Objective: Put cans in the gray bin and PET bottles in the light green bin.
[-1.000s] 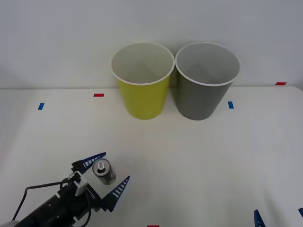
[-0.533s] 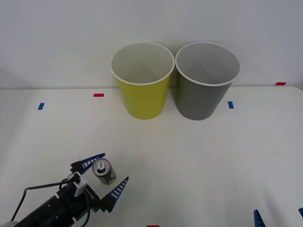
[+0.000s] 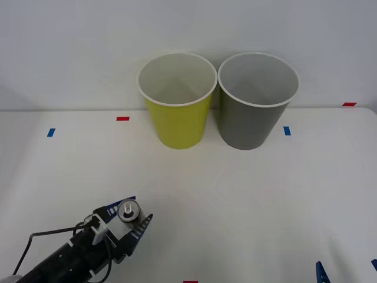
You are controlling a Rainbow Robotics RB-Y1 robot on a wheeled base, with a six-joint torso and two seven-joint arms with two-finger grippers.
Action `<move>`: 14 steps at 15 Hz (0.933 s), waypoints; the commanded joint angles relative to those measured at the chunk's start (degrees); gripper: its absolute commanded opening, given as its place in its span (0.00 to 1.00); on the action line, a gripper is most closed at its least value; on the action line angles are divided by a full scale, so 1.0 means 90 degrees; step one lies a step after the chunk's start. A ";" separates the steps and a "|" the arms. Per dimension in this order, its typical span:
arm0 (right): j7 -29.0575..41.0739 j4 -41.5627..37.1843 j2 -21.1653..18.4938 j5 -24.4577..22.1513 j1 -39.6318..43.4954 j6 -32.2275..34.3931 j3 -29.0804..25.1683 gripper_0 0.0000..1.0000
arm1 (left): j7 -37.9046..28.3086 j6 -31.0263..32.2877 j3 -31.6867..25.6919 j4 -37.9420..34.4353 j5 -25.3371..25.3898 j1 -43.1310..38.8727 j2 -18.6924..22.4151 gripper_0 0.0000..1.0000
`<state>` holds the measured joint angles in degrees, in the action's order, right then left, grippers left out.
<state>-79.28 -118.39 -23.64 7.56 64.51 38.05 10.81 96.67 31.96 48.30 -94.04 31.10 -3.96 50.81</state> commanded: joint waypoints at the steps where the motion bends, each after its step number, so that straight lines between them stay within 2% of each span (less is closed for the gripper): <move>1: 0.0000 0.0000 0.0000 0.0000 0.0000 0.0000 0.0000 1.00 | 0.0010 0.0072 -0.0005 0.0000 -0.0028 0.0010 -0.0011 0.00; 10: 0.0000 0.0000 0.0000 0.0000 0.0000 0.0000 0.0000 1.00 | 0.0010 0.0218 -0.0005 -0.0030 -0.0057 0.0010 -0.0050 0.00; 14: 0.0000 0.0000 0.0000 0.0000 0.0000 0.0000 0.0000 1.00 | -0.0019 0.0238 -0.0005 -0.0860 0.0002 -0.0019 0.0243 0.00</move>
<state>-79.28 -118.39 -23.64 7.56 64.51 38.06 10.81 96.57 34.08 48.25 -100.06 30.93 -4.10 52.25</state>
